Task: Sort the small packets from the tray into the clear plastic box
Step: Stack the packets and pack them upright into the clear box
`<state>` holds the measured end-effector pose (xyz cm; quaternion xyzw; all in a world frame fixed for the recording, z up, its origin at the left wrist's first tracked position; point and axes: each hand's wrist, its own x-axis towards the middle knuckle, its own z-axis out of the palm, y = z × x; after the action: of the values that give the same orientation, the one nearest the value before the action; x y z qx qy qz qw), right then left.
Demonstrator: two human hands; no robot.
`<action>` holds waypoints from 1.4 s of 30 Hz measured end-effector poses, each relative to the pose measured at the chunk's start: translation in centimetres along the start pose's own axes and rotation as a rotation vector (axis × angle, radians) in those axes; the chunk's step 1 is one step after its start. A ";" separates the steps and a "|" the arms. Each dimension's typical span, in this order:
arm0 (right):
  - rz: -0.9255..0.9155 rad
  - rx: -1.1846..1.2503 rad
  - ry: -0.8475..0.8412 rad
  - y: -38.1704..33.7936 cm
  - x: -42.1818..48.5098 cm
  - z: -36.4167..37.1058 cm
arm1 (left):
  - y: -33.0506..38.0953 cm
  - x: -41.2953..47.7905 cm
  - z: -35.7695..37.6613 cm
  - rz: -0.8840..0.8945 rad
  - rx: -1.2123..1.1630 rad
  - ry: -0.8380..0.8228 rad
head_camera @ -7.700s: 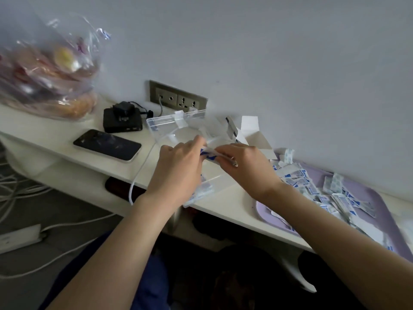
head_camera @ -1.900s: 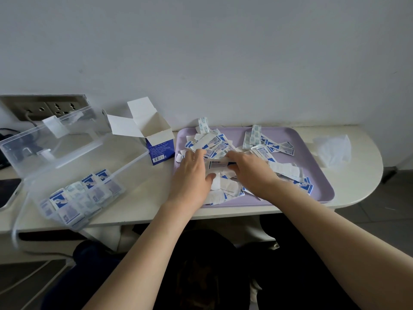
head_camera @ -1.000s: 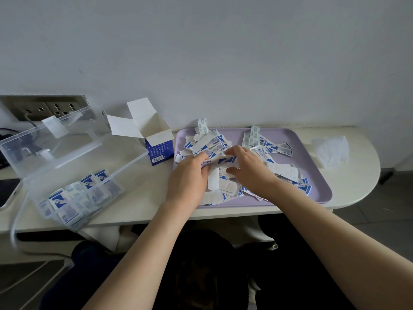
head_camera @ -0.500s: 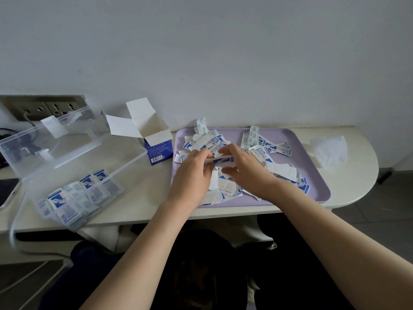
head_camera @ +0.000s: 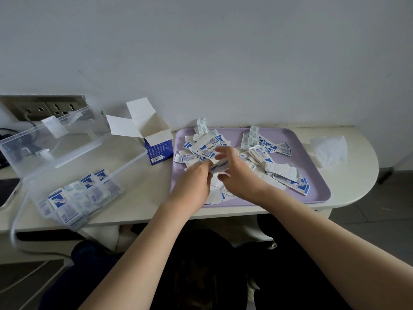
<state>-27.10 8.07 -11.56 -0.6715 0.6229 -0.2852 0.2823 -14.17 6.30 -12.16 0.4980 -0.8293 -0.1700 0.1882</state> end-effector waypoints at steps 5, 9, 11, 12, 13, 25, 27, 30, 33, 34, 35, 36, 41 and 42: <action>-0.097 -0.262 0.008 -0.1 -0.7 1.0 | 0.0 -0.6 -0.1 -0.022 0.155 -0.156; -0.197 -0.590 0.080 -0.1 -0.9 1.2 | -0.3 -0.7 0.1 -0.016 0.292 -0.137; -0.218 -0.717 -0.010 -0.2 -1.2 1.7 | -0.5 -0.7 0.5 -0.013 0.375 -0.180; -0.211 -0.765 -0.069 -0.1 -1.3 2.0 | -0.6 -0.8 0.7 -0.022 0.414 -0.214; -0.196 -0.801 -0.125 0.1 -1.5 2.2 | -0.7 -0.9 0.8 -0.032 0.445 -0.249; -0.093 -0.350 -0.106 1.6 -0.1 3.3 | -1.0 -1.3 0.9 -0.138 0.365 -0.271; -0.081 -0.293 -0.026 1.4 0.1 3.2 | -1.0 -1.2 0.1 -0.153 0.404 -0.243; -0.079 -0.266 0.021 1.1 0.2 3.0 | -0.7 -1.3 -0.6 -0.214 0.322 -0.272; -0.042 -0.127 0.047 0.8 0.2 3.0 | -0.1 -1.6 -0.9 -0.168 0.218 -0.258; -0.032 -0.068 0.061 0.7 0.2 3.0 | 0.0 -1.7 -1.1 -0.144 0.195 -0.238; -0.032 -0.026 0.084 0.5 0.3 2.9 | 0.0 -1.7 -1.3 -0.127 0.176 -0.216; -0.030 -0.005 0.103 0.4 0.3 2.7 | 0.0 -1.7 -1.4 -0.116 0.157 -0.200; -0.072 -0.159 -0.022 0.4 -0.1 0.9 | -0.2 -2.2 -2.1 -0.066 0.161 -0.229; -0.089 -0.241 -0.066 0.4 -0.3 0.6 | -0.2 -2.4 -2.2 -0.060 0.191 -0.213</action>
<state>-26.94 8.40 -12.32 -0.7366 0.6125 -0.1985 0.2071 -11.93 8.10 -10.71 0.5173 -0.8417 -0.1477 0.0458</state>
